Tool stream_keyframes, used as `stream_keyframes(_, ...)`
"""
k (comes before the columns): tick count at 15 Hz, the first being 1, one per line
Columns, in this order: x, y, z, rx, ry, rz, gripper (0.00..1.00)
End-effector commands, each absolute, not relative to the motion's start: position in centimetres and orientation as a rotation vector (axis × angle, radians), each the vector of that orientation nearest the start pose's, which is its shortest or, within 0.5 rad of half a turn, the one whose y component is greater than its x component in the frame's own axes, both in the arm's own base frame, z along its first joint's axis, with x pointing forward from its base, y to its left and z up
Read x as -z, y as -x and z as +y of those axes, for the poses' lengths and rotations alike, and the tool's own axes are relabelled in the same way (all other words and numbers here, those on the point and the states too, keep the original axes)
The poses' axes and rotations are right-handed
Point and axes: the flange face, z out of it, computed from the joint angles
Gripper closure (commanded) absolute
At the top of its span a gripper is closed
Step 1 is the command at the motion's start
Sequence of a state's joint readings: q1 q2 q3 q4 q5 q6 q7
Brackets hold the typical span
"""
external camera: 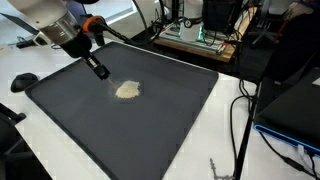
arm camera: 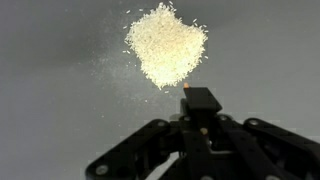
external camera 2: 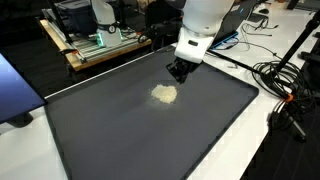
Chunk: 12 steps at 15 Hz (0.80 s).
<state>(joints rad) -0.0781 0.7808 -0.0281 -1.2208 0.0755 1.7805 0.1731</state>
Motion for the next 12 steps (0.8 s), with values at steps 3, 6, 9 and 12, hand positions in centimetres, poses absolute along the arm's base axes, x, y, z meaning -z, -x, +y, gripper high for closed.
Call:
stream_keyframes(3,-27.9,-71.9,-10.3,-0.299,2.97,0.544,0.97)
stream_keyframes(6,-26.4,-70.6,-13.1,-0.313,2.857,0.599,0.97)
stream_keyframes(9,-25.3,-69.1,-15.9,-0.281,2.741,0.7,0.97)
stream_keyframes(12,-24.6,-67.1,-18.2,-0.208,2.654,0.803,0.97)
